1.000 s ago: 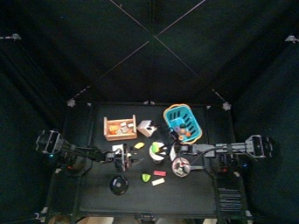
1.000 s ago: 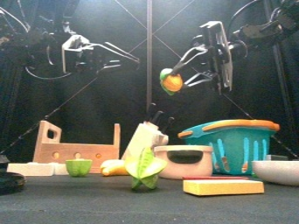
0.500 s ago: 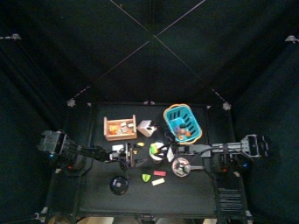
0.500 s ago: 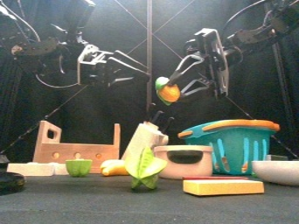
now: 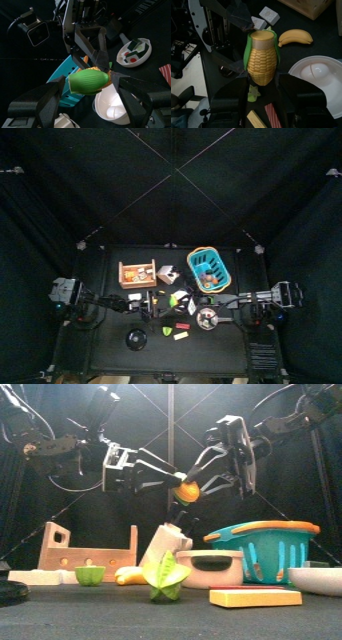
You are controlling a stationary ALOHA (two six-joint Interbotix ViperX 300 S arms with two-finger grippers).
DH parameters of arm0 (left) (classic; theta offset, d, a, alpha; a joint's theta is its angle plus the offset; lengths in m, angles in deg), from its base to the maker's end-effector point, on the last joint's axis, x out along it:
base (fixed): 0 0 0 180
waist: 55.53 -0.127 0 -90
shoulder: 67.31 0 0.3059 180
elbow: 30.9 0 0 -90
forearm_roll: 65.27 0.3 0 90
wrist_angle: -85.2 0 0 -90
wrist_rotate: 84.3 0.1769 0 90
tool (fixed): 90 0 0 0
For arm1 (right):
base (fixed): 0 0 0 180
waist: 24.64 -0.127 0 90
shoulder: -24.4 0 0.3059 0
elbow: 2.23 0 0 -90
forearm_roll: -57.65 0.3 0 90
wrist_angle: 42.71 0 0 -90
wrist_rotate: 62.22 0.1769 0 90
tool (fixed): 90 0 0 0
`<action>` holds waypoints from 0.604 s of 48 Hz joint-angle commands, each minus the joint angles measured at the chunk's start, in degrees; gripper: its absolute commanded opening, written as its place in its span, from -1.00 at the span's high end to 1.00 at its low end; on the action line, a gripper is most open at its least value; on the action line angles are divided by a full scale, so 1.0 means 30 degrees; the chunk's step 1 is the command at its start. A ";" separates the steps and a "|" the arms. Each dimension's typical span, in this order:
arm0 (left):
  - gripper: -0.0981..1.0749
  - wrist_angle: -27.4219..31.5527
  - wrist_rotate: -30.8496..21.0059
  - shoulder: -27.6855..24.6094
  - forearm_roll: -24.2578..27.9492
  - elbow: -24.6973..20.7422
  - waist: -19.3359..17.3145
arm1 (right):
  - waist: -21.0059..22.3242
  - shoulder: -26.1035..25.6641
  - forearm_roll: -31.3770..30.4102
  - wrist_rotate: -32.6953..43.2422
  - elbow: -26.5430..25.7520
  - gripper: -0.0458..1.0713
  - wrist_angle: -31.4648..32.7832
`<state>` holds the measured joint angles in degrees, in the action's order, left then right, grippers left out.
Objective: Remove corn husk
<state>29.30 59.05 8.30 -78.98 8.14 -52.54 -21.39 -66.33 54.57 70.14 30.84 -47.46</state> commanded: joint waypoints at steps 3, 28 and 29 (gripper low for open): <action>-0.93 -0.0176 -0.0029 0.0117 -0.0059 -0.0381 -0.0029 | -0.0029 -0.0234 -0.0029 0.0000 -0.0498 -0.16 -0.0088; -0.90 -0.0176 0.0000 0.0088 -0.0996 -0.0381 -0.0059 | -0.0117 -0.0234 -0.0029 -0.0029 -0.0674 -0.16 -0.0088; -0.88 -0.0176 0.0000 0.0088 -0.0967 -0.0381 -0.0059 | -0.0117 -0.0234 -0.0029 -0.0029 -0.0674 -0.16 -0.0088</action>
<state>29.30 59.05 8.30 -81.88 8.14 -52.54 -21.56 -66.24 54.57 70.23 30.31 -47.46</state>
